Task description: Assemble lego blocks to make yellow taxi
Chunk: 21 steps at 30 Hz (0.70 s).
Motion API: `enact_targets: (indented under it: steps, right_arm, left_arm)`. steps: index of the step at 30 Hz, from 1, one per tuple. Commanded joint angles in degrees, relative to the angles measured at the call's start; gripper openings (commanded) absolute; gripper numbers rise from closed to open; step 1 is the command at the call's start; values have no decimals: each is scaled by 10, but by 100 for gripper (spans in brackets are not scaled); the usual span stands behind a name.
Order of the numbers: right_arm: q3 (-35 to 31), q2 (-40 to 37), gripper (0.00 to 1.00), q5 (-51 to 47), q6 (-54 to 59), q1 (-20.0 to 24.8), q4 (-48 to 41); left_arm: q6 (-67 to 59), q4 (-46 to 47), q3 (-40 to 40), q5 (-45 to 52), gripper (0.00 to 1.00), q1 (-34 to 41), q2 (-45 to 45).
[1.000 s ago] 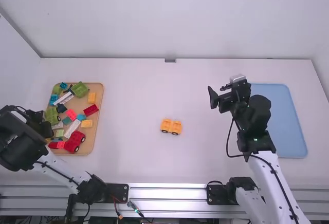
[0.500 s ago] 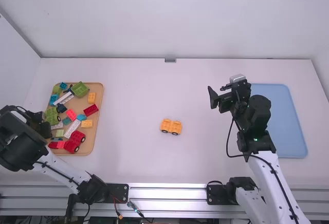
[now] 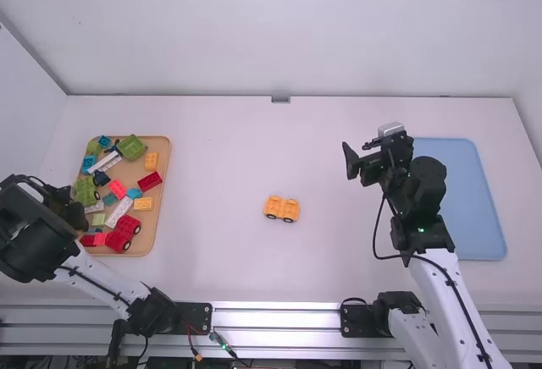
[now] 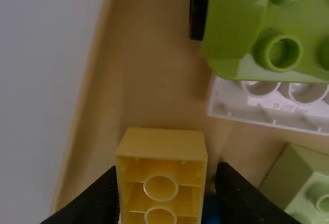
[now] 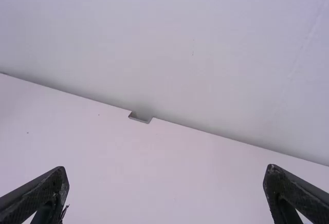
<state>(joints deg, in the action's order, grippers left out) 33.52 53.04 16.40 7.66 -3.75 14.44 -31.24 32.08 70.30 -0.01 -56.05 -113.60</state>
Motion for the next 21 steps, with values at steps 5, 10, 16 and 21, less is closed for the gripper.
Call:
enact_targets:
  steps: [5,10,16,21]
  right_arm:
    - [21,1,99,3,-1,0,3]
    - [21,1,99,3,-1,0,4]
    - [21,1,99,3,-1,0,5]
    - [21,1,99,3,-1,0,6]
  left_arm:
    - [0,5,-14,5,38,-5,1]
    - [0,5,-14,6,25,-6,1]
    - [2,2,-10,7,18,-2,1]
    - [15,25,15,37,14,-2,6]
